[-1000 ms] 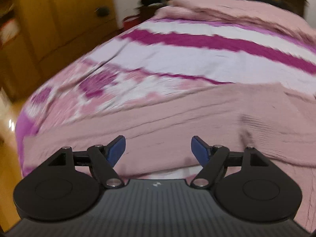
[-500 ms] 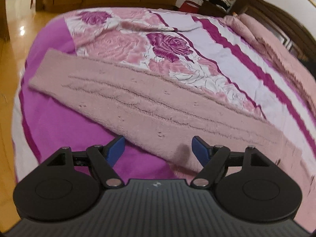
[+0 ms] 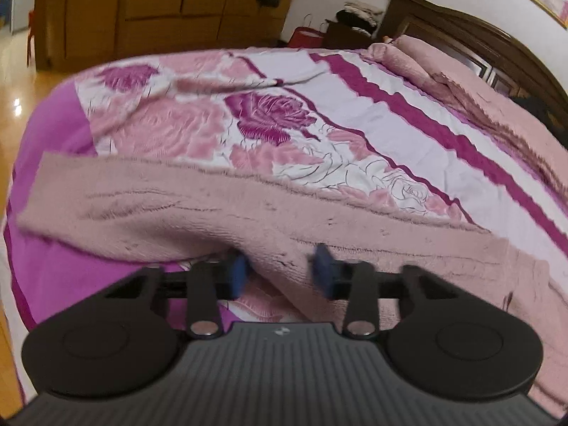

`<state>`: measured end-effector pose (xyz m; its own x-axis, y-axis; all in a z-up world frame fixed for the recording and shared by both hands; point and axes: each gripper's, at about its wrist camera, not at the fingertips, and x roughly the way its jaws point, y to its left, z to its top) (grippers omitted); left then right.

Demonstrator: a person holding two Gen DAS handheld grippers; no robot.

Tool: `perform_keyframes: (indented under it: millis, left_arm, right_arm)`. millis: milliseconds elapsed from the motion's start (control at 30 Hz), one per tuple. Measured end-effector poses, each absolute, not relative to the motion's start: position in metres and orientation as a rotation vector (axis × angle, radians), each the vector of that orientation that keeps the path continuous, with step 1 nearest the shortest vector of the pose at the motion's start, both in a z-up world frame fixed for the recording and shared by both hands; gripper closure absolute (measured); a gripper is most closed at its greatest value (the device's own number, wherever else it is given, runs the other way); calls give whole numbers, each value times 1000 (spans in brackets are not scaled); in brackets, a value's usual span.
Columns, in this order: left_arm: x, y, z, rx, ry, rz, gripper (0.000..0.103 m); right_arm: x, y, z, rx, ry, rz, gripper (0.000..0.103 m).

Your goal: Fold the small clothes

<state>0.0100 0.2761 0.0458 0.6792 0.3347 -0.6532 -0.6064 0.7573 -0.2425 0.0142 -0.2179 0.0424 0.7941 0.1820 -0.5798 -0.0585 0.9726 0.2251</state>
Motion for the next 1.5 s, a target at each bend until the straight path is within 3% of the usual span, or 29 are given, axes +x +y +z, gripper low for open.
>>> perform_keyframes:
  millis: [333,633,900,933,1033,1067,1267,1500]
  left_arm:
    - [3,255,82,-364,500,504,81]
    - [1,193,145,-233,306,303,86]
    - [21,147,155,-212,435,230,84]
    - [21,146,151,-222,460,234,75]
    - [18,149,134,-254,510,283,30]
    - [16,153,127,-257,513,316,23]
    - [33,180,97,-337,644,345,23]
    - [65,218,75,-428,610,445,23]
  right_arm:
    - [13,-217,39,195,656,124,38]
    - [11,-219,38,197,650,127,38]
    - [6,-224,39,205,638,127,38]
    - [6,-225,39,206,637,124,38]
    - [6,-229,38,219,638,117,38]
    - [6,-230,38,224,639,115,38]
    - [8,-228,35,227,651,119,38]
    - [9,-227,33,216,662,117,38]
